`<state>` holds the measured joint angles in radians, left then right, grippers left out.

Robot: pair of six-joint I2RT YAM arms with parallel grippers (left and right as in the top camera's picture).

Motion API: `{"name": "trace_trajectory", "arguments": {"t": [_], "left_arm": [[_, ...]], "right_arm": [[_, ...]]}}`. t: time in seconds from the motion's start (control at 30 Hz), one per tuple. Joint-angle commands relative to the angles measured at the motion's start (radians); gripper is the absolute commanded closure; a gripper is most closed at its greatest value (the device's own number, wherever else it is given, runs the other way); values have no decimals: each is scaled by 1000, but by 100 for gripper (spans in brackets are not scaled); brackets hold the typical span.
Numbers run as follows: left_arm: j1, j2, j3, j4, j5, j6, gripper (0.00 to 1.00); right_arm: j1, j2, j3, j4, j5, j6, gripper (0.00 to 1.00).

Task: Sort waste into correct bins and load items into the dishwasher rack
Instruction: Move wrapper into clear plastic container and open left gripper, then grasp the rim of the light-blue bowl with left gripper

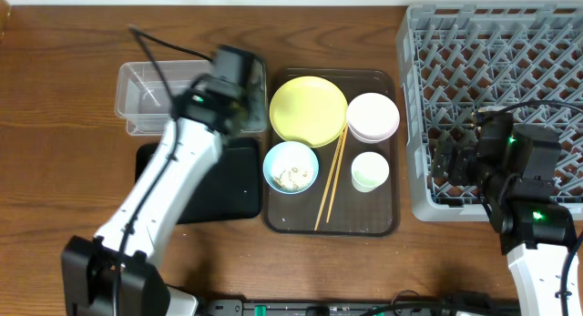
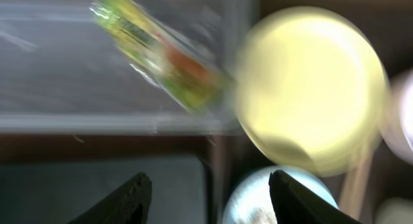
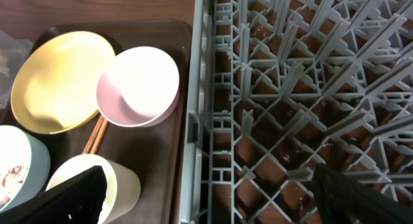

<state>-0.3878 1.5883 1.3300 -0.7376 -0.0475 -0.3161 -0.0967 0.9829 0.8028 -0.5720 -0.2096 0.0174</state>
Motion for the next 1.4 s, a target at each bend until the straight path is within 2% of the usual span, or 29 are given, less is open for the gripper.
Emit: {"name": "trace_trajectory", "arguments": {"t": [0.0, 0.23, 0.43, 0.57, 0.7, 0.87, 1.03, 1.2, 1.37], "left_arm": [[-109, 12, -20, -17, 13, 9, 38], [-291, 126, -61, 15, 13, 8, 39], [-344, 256, -61, 31, 13, 5, 40], [-352, 317, -61, 39, 13, 5, 52], [-356, 332, -61, 47, 13, 5, 58], [-360, 332, -61, 57, 13, 4, 80], [-383, 332, -61, 54, 14, 1, 93], [-395, 306, -55, 18, 13, 1, 94], [-360, 197, -39, -55, 13, 1, 94]], "right_arm": [[10, -3, 20, 0, -5, -11, 1], [10, -3, 20, 0, -5, -11, 1], [10, -3, 20, 0, -6, -10, 1], [10, -3, 20, 0, -6, -10, 1], [10, -3, 20, 0, -6, -10, 1], [10, -3, 20, 0, -6, -10, 1], [10, -3, 20, 0, -6, -11, 1], [10, -3, 20, 0, -6, -11, 1], [10, -3, 20, 0, -6, -11, 1]]}}
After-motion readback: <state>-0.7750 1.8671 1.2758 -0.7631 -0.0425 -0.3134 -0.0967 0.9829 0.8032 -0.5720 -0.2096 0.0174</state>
